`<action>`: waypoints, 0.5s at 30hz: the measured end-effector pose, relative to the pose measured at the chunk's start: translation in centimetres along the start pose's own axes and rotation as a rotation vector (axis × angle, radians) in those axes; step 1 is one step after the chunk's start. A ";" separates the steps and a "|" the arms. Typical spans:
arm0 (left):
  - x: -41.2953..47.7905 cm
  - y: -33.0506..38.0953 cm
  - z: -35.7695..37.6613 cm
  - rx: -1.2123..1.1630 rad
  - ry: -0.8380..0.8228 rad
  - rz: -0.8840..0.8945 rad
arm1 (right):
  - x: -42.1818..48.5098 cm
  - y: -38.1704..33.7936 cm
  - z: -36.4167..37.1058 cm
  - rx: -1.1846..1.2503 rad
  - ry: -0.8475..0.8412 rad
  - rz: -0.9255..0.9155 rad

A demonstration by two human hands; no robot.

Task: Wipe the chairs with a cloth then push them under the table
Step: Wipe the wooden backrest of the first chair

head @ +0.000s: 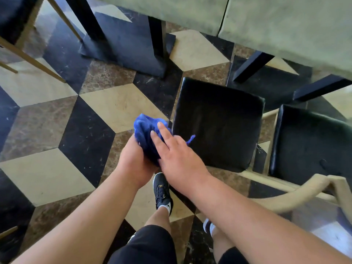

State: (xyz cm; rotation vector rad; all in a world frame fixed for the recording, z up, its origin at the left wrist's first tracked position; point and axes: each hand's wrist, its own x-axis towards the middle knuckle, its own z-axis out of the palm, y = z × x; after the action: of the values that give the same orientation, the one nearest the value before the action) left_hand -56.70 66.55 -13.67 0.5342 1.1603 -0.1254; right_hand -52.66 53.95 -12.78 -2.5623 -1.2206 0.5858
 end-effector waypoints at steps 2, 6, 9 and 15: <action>-0.1 0.4 0.4 -0.034 0.007 0.024 | -2.0 0.6 0.6 -0.011 0.005 0.016; -0.9 0.2 2.3 0.068 -0.008 -0.015 | -7.0 1.9 0.3 -0.011 0.034 0.043; -0.1 -0.7 3.9 0.309 0.108 0.193 | -10.8 3.9 -0.4 -0.002 0.033 -0.014; 1.1 -3.7 4.4 1.089 0.318 0.645 | -18.1 9.4 -1.7 0.023 -0.056 -0.124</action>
State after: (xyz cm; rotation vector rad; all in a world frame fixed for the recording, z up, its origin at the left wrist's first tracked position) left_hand -53.91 61.53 -14.58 1.9173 1.0997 -0.1074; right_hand -55.77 33.84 -10.28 -2.4459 -1.3713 0.6436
